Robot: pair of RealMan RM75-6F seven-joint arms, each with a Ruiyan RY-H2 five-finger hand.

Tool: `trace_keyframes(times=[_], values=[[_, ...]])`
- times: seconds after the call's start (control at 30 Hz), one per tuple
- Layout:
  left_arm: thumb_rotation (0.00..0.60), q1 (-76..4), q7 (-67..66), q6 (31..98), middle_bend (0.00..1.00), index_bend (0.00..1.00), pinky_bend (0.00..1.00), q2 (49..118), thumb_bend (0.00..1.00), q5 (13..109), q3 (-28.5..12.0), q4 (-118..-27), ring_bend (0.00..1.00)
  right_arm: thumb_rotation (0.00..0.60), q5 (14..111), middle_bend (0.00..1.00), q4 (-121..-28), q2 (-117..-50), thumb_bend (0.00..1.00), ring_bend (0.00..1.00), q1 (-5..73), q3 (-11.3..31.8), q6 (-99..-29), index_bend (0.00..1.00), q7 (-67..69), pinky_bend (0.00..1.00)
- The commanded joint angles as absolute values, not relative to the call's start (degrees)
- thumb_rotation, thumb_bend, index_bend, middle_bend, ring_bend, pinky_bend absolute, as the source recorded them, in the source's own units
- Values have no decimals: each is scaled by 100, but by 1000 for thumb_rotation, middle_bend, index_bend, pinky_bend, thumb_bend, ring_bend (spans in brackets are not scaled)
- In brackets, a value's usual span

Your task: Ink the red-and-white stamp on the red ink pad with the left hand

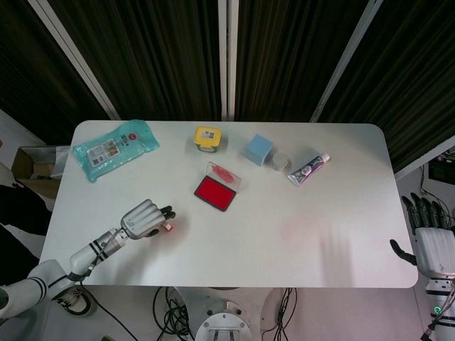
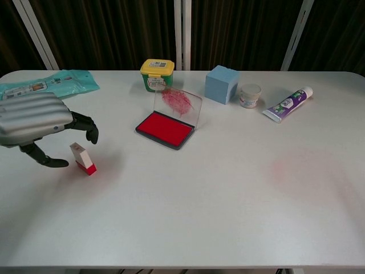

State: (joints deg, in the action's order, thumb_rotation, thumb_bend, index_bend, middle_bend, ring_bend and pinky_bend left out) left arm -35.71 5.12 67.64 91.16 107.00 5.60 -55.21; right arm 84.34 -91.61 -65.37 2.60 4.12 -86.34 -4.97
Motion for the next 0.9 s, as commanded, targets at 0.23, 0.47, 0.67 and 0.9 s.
trace_keyframes(times=[0.23,0.47,0.67,0.9], values=[[600,-3655,801,6765,401,388,1000,9386,307,10633,724,-5110,927,600,8354,0,-9099,-6559,132,0,287,422,-8522,0,-464,0],[600,-3666,888,6755,421,409,1000,9459,309,10562,809,-4966,927,600,8336,0,-9083,-6562,133,0,305,433,-8494,0,-482,0],[600,-3662,955,6782,448,435,1000,9507,309,10523,872,-4902,935,600,8324,0,-9105,-6556,134,0,310,419,-8461,0,-528,0],[600,-3674,1072,6796,464,451,1000,9540,309,10489,937,-4875,940,600,8342,0,-9110,-6515,172,0,312,386,-8424,0,-539,0]])
